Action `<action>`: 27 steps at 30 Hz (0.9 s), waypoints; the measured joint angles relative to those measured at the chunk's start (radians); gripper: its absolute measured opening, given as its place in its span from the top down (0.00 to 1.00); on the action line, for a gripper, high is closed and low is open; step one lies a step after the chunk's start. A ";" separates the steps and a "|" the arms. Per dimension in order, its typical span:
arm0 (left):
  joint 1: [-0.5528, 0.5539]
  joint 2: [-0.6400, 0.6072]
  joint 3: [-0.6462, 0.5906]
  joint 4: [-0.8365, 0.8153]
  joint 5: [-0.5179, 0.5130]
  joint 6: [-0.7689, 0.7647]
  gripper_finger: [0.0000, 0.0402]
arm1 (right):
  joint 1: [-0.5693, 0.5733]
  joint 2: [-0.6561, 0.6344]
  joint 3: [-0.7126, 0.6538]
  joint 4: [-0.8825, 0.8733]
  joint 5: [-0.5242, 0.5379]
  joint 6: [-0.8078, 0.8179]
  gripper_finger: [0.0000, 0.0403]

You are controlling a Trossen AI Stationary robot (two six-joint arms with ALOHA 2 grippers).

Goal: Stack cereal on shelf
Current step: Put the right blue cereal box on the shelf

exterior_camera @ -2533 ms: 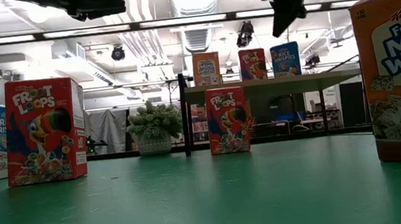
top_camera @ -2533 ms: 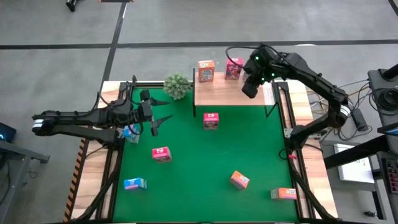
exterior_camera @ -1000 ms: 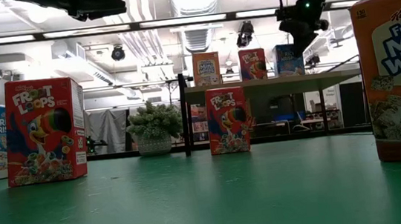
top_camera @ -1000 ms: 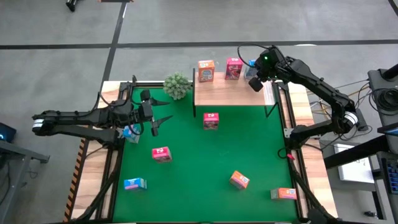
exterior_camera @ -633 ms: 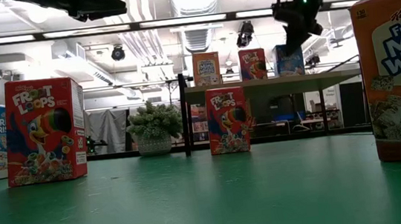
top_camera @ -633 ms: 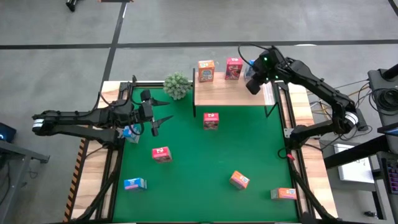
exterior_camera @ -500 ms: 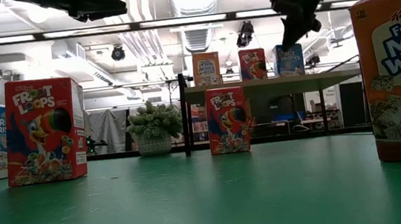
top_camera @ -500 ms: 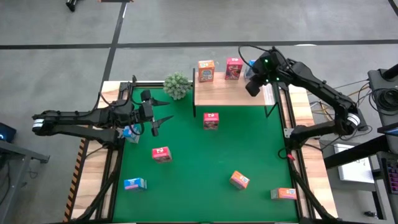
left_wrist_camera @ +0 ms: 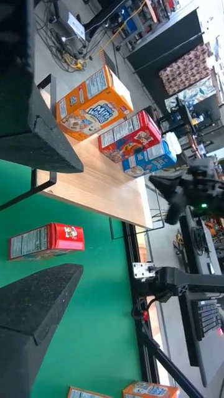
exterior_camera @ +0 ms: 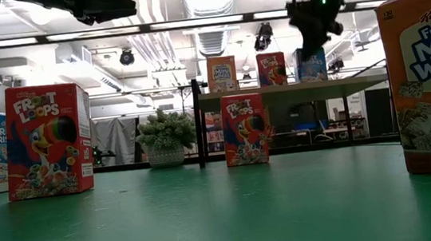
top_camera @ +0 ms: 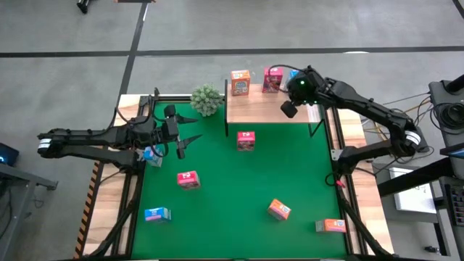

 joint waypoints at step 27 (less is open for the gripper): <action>0.000 0.000 0.000 -0.003 0.000 0.015 0.41 | -0.071 0.015 -0.110 0.214 0.034 -0.062 0.98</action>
